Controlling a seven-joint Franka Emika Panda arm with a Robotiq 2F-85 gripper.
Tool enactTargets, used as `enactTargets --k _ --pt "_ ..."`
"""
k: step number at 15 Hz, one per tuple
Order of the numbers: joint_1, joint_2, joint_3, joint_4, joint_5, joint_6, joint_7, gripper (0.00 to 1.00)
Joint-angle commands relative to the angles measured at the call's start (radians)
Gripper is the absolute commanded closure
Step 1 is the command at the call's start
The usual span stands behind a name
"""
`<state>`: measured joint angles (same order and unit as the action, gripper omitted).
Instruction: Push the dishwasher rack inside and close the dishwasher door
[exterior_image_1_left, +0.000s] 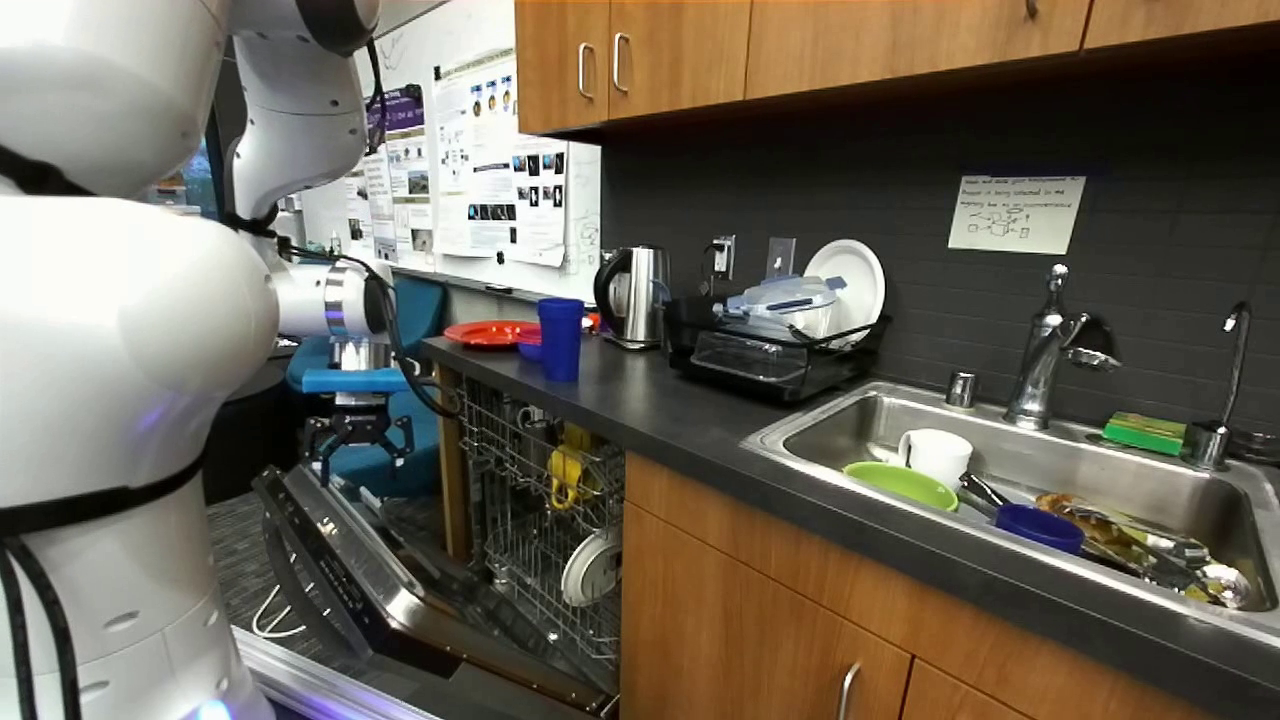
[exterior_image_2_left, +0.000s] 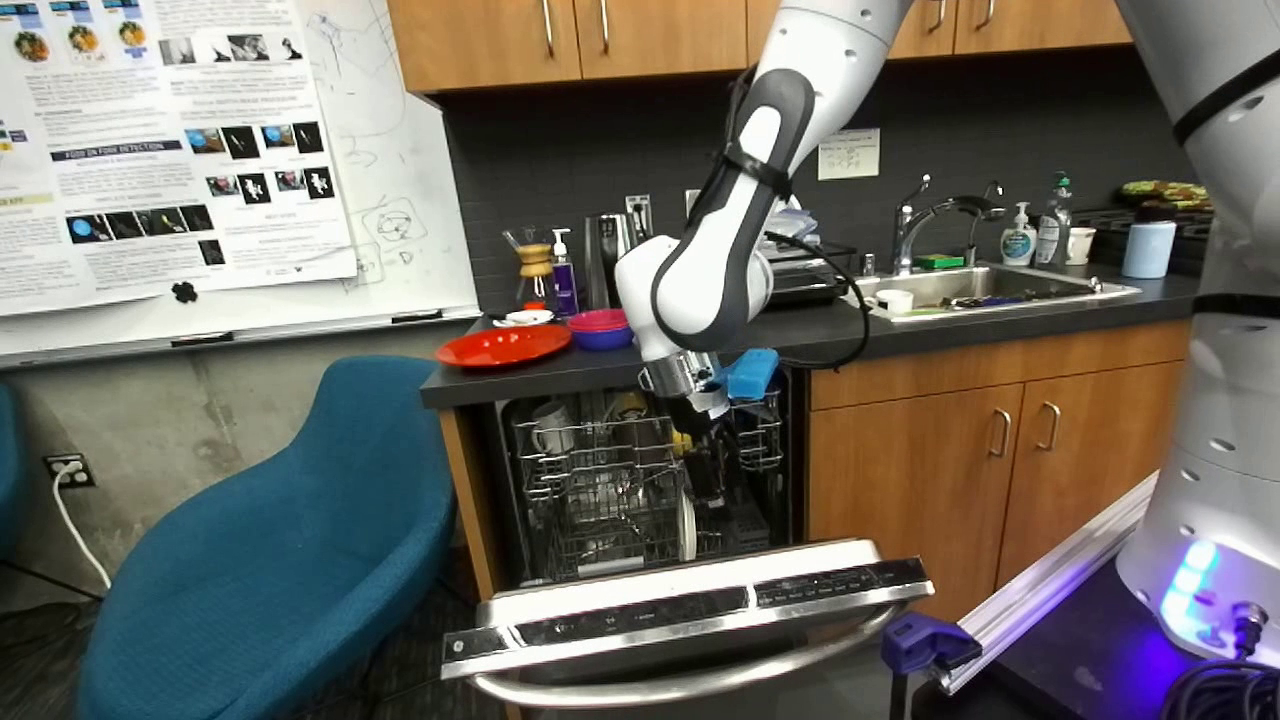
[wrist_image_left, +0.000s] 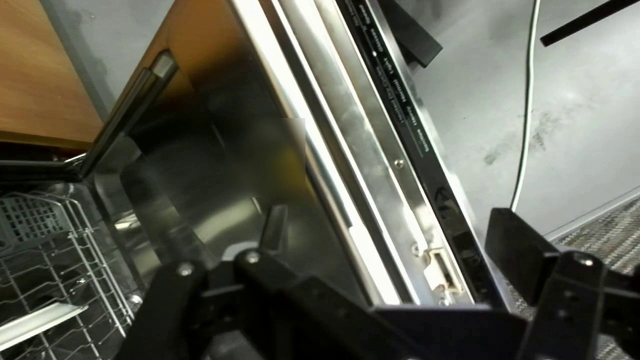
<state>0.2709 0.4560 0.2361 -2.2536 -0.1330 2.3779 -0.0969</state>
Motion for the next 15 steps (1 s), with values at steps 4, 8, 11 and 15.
enactTargets --k 4,8,11,15 --pt "-0.01 -0.023 0.055 0.005 0.052 -0.121 -0.088 0.0" --pt "0.0 -0.005 0.078 0.021 0.054 -0.161 -0.111 0.0" --pt "0.006 0.009 0.091 0.026 0.058 -0.143 -0.123 0.0" --pt "0.031 0.022 0.098 0.022 0.045 -0.079 -0.102 0.0"
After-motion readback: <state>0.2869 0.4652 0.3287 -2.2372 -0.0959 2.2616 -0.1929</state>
